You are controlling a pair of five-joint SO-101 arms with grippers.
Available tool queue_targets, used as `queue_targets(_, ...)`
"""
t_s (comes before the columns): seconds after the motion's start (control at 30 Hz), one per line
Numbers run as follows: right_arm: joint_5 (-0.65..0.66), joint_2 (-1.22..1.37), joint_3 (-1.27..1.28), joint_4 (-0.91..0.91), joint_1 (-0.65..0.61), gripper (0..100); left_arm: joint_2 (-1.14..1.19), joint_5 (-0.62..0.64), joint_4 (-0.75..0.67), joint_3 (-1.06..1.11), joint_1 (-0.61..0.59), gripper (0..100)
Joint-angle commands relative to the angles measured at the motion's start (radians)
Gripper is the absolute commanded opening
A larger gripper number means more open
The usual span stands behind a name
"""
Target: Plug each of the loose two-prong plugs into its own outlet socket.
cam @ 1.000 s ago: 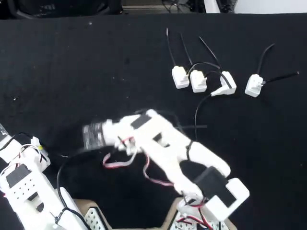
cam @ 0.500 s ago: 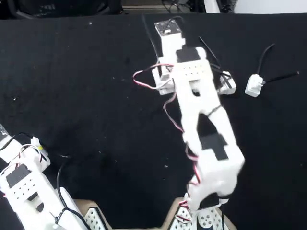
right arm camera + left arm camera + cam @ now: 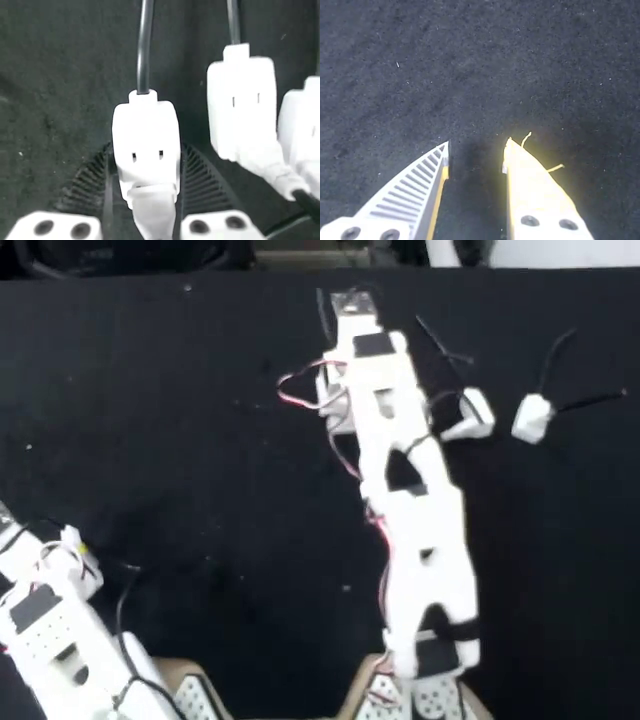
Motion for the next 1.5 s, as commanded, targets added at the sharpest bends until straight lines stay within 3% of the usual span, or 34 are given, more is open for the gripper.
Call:
queue_targets(0.0, -0.008, 0.036, -0.163, 0.055, 0.018, 1.5, -0.008, 0.014, 0.006, -0.058, -0.005, 18)
queue_targets(0.37, -0.012, 0.251, -0.407, 0.077, 0.035, 1.8, -0.008, 0.014, 0.006, -0.058, -0.005, 18)
queue_targets(0.6, -0.005, 0.275, -0.532, 0.226, 0.034, 22.6, -0.008, 0.014, 0.006, -0.058, -0.005, 18)
queue_targets(0.77, 0.101, 0.275, -0.674, 0.275, 0.035, 20.1, -0.008, 0.014, 0.005, -0.054, -0.005, 18)
queue_targets(0.9, 0.103, 0.263, -0.736, 0.276, 0.037, 18.8, -0.008, 0.014, 0.003, -0.054, -0.005, 18)
queue_targets(1.2, 0.098, 0.012, -0.713, 0.279, 0.100, 18.8, -0.008, 0.014, 0.002, -0.054, -0.005, 18)
queue_targets(1.47, 0.101, -0.559, -0.239, 0.276, 0.092, 18.8, -0.008, 0.014, 0.002, -0.054, -0.004, 18)
